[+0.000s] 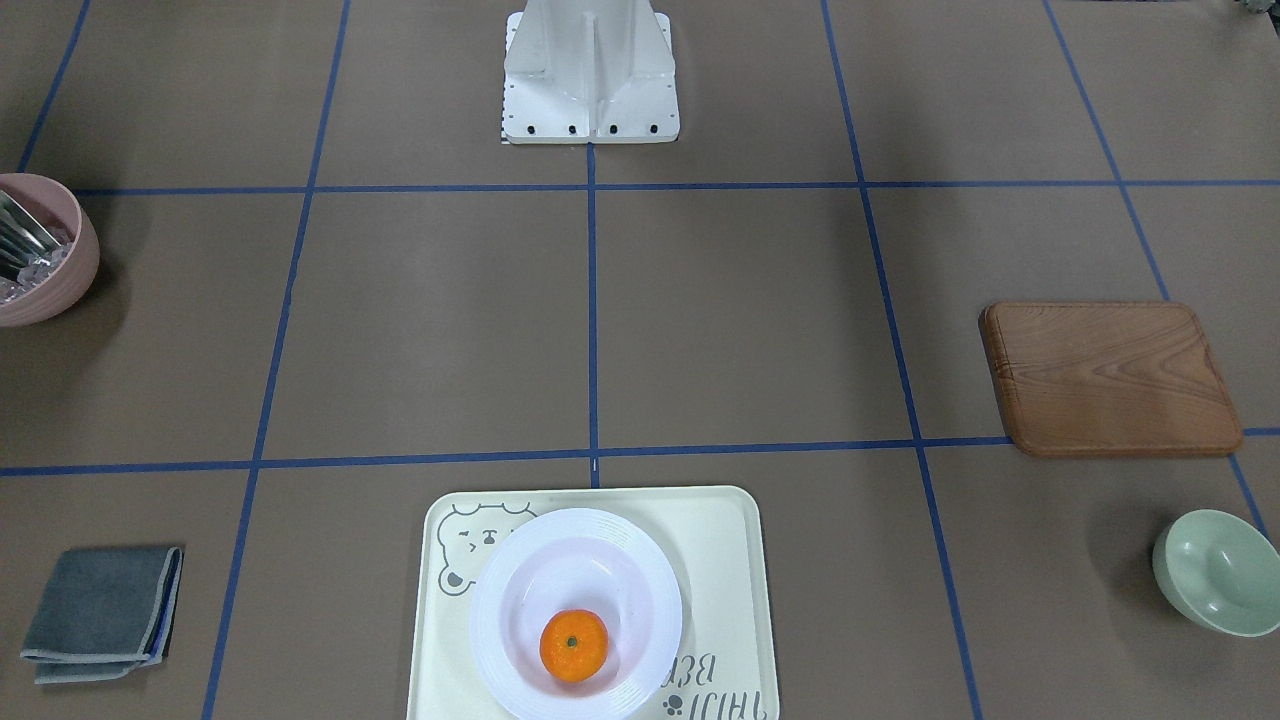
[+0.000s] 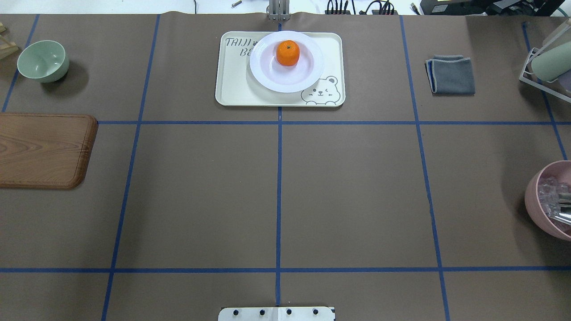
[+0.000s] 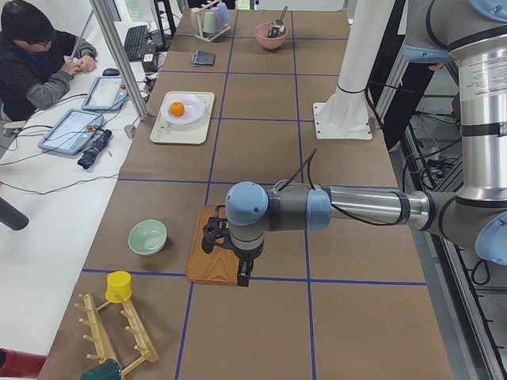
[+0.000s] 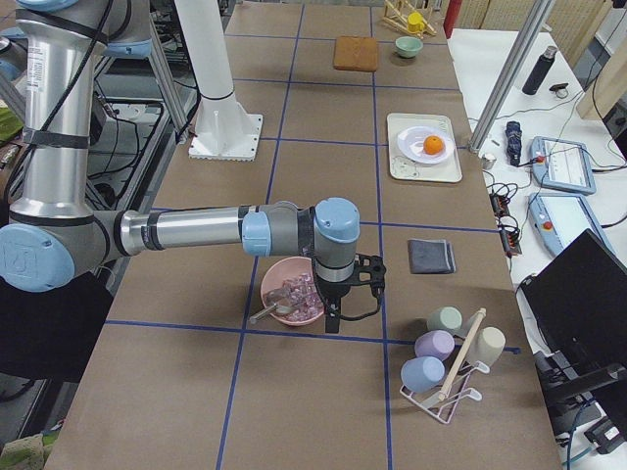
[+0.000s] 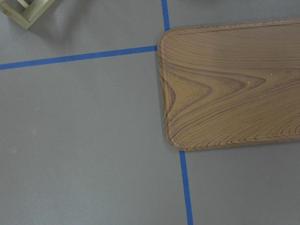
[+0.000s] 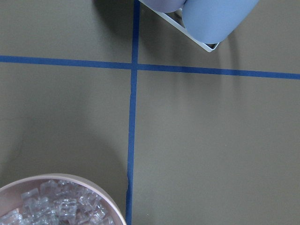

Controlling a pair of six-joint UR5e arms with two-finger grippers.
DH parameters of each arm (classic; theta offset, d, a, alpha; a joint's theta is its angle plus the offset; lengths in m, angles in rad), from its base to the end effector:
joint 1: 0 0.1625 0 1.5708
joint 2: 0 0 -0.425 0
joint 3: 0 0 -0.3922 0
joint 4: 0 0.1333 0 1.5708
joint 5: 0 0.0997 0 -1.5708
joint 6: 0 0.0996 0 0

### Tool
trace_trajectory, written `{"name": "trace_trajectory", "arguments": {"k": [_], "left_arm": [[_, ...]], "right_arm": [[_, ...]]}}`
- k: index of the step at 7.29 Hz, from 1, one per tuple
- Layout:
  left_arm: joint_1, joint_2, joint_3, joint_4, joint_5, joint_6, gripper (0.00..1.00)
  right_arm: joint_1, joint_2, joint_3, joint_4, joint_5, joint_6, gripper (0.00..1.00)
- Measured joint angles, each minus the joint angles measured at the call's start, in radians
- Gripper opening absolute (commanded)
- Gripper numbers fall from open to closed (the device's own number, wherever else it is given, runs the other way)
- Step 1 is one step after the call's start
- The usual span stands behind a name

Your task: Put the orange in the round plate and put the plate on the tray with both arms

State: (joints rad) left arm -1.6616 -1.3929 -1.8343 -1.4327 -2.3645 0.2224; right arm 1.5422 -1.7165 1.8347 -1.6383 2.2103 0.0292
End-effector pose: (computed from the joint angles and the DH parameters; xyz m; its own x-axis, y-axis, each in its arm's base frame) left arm -0.0993 -0.4041 0.6222 0.6978 0.1210 -0.7060 -0.0650 0.9923 0.1059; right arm 0.0615 -0.4333 0.6115 0.8017 -0.0240 0.5973 0.0052 0.9994 0.0332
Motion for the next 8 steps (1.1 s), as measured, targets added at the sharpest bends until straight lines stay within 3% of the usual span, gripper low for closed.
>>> {"name": "trace_trajectory", "arguments": {"k": [8], "left_arm": [[0.0, 0.001, 0.004, 0.0, 0.001, 0.0, 1.0]], "right_arm": [[-0.001, -0.002, 0.0, 0.0, 0.018, 0.0, 1.0]]}}
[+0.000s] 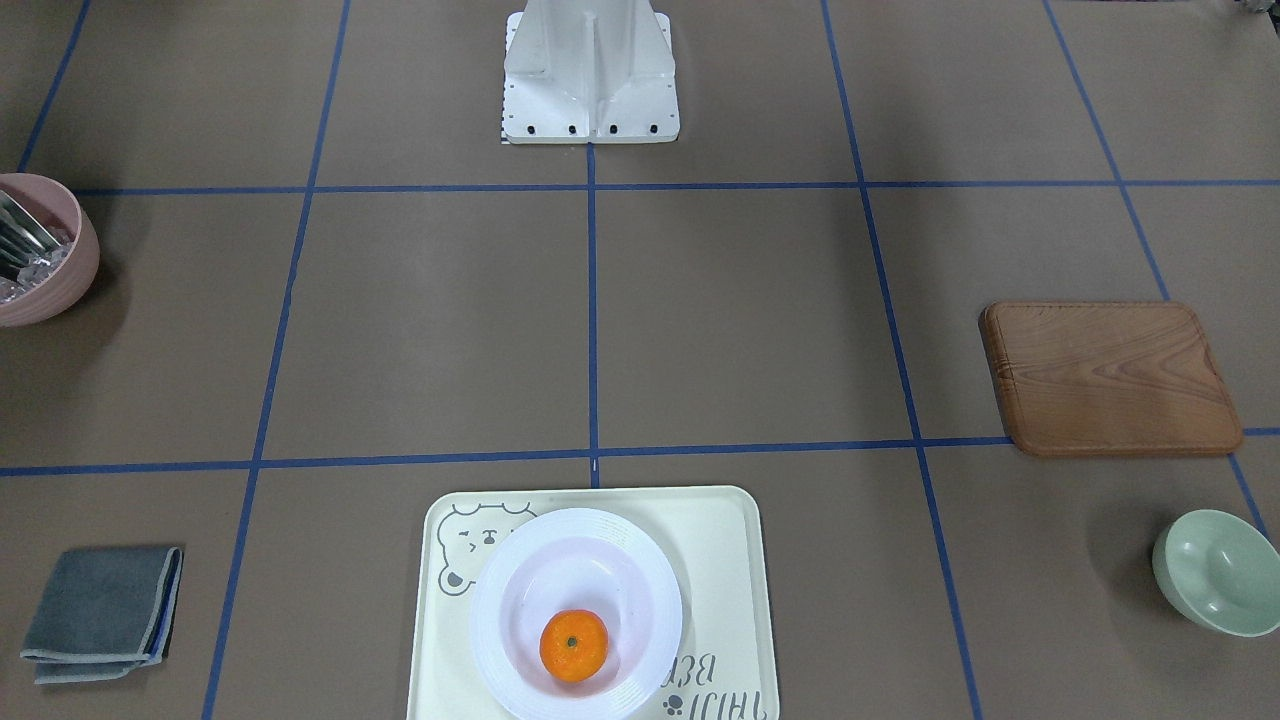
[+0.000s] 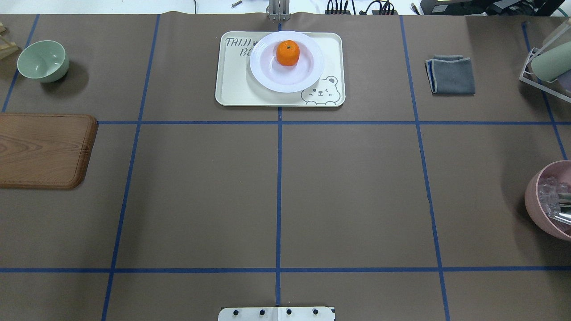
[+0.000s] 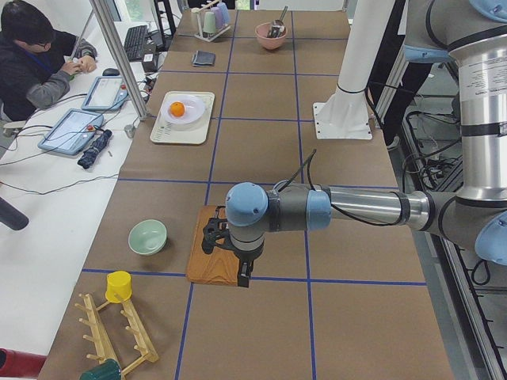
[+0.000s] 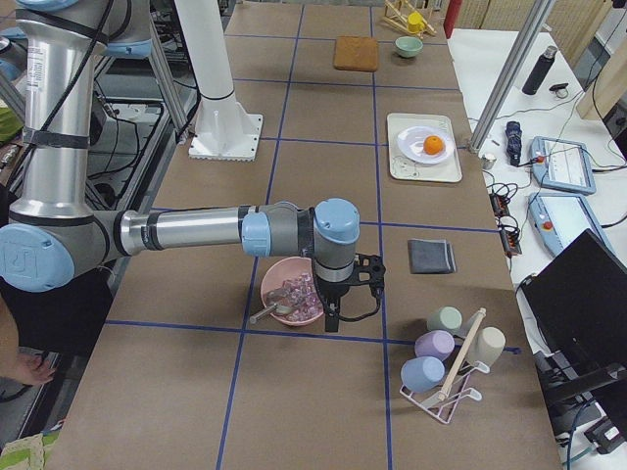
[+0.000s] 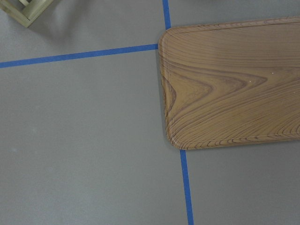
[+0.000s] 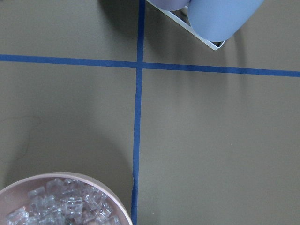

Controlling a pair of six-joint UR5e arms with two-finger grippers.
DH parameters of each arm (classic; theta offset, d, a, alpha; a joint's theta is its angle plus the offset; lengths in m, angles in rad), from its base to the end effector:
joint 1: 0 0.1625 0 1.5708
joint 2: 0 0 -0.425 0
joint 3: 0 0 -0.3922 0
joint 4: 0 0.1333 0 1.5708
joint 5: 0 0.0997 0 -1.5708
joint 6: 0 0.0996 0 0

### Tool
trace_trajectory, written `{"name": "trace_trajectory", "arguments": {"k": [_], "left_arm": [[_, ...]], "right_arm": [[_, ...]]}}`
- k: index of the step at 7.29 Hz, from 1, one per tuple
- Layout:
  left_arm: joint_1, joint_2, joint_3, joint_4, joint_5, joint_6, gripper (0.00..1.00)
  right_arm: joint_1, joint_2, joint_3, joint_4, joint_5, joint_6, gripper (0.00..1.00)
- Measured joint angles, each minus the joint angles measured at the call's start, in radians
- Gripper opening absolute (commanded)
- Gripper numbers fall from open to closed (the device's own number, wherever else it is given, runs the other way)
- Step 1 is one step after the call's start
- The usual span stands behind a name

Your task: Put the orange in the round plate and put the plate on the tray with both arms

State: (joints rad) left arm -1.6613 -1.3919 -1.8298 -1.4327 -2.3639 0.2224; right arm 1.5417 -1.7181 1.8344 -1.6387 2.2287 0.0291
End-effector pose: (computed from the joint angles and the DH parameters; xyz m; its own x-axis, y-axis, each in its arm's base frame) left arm -0.0992 -0.4035 0.6249 0.6978 0.1173 -0.7066 -0.0653 0.9928 0.1004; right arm 0.0598 -0.4325 0.6113 0.7906 -0.0235 0.6119 0.0061 0.9995 0.0306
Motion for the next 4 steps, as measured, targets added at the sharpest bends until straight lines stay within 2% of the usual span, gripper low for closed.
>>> {"name": "trace_trajectory", "arguments": {"k": [4], "left_arm": [[0.0, 0.001, 0.001, 0.0, 0.0, 0.0, 1.0]], "right_arm": [[0.0, 0.0, 0.0, 0.0, 0.013, 0.0, 1.0]]}}
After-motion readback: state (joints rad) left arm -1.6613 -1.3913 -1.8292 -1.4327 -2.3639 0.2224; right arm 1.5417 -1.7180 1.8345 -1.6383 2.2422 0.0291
